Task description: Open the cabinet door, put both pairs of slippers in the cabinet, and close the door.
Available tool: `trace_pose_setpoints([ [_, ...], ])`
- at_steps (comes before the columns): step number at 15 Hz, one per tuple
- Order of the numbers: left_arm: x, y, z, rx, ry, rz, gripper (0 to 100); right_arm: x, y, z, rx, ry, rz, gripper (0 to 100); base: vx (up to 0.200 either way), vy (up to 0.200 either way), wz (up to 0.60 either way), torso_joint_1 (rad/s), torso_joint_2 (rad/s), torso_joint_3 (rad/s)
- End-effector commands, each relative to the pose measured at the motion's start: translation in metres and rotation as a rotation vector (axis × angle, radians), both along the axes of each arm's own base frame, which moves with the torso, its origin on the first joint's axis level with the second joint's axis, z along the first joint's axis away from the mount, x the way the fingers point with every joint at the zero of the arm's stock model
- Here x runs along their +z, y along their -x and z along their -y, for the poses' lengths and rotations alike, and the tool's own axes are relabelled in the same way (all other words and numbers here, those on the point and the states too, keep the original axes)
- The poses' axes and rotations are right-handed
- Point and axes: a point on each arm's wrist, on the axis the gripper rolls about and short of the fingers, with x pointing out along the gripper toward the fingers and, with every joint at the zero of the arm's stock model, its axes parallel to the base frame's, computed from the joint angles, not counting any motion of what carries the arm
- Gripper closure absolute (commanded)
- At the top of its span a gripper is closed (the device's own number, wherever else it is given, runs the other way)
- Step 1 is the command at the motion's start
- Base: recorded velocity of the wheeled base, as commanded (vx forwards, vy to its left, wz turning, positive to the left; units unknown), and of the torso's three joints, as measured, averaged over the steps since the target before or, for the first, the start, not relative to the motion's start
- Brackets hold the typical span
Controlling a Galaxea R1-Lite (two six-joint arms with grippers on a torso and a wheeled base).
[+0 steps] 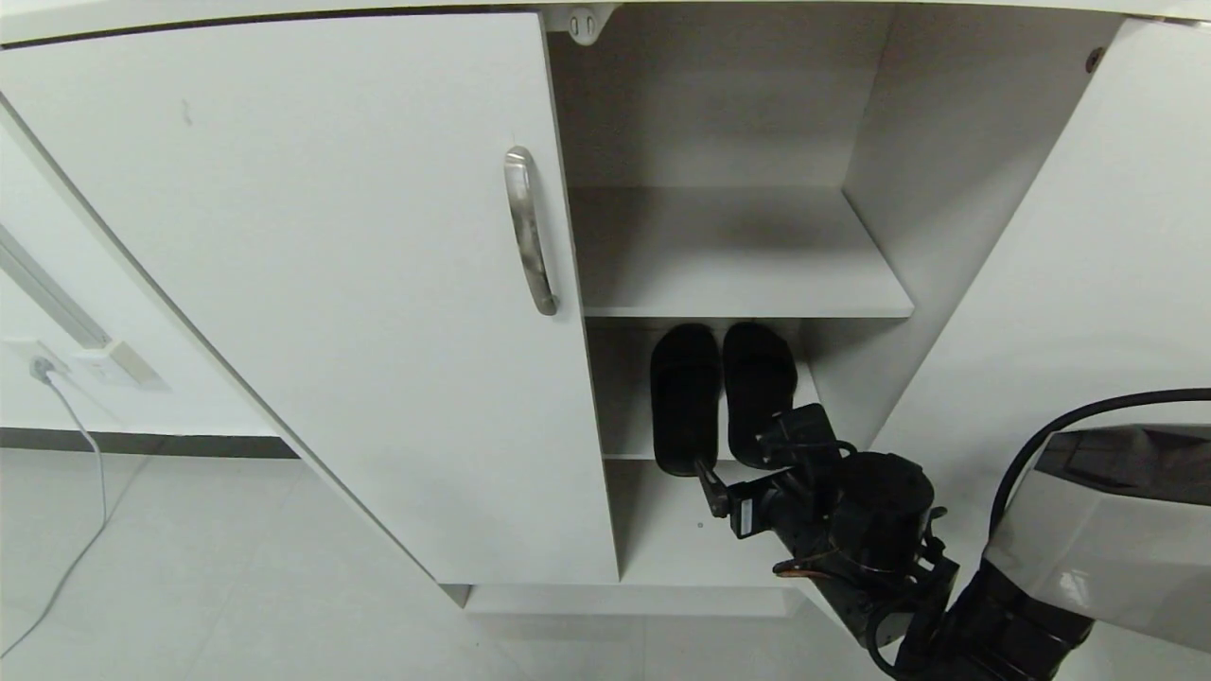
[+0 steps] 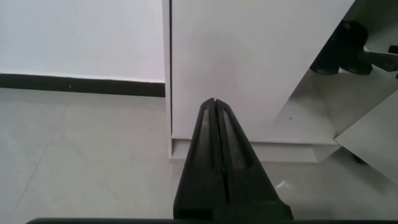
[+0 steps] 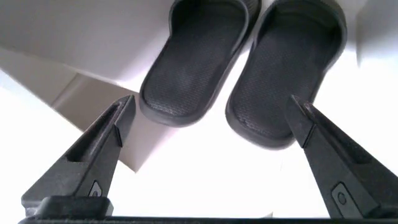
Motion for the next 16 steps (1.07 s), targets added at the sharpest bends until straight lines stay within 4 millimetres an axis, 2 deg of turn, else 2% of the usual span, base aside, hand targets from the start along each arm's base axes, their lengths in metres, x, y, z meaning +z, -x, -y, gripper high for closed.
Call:
trace_pose_setpoints([
  [1,0.0000,0.0000,0.0000,0.000,0.000,0.000,100,0.0002,0.0006,0.0000,0.001,0.001,0.000,0,-0.200,0.000,0.00,0.002,0.00,0.007],
  [3,0.0000,0.0000,0.0000,0.000,0.000,0.000,100,0.0002,0.0006,-0.0001,0.002,0.001,0.000,0,-0.200,0.000,0.00,0.000,0.00,0.005],
  [8,0.0001,0.0000,0.0000,0.000,0.002,0.001,100,0.0047,-0.0051,-0.0059,0.027,0.007,0.010,0,0.000,0.000,0.00,0.000,0.00,0.000],
  [16,0.0001,0.0000,0.0000,0.000,0.002,0.001,100,-0.0008,-0.0037,-0.0054,0.027,0.020,-0.005,0,0.000,0.000,0.00,0.000,0.00,0.000],
])
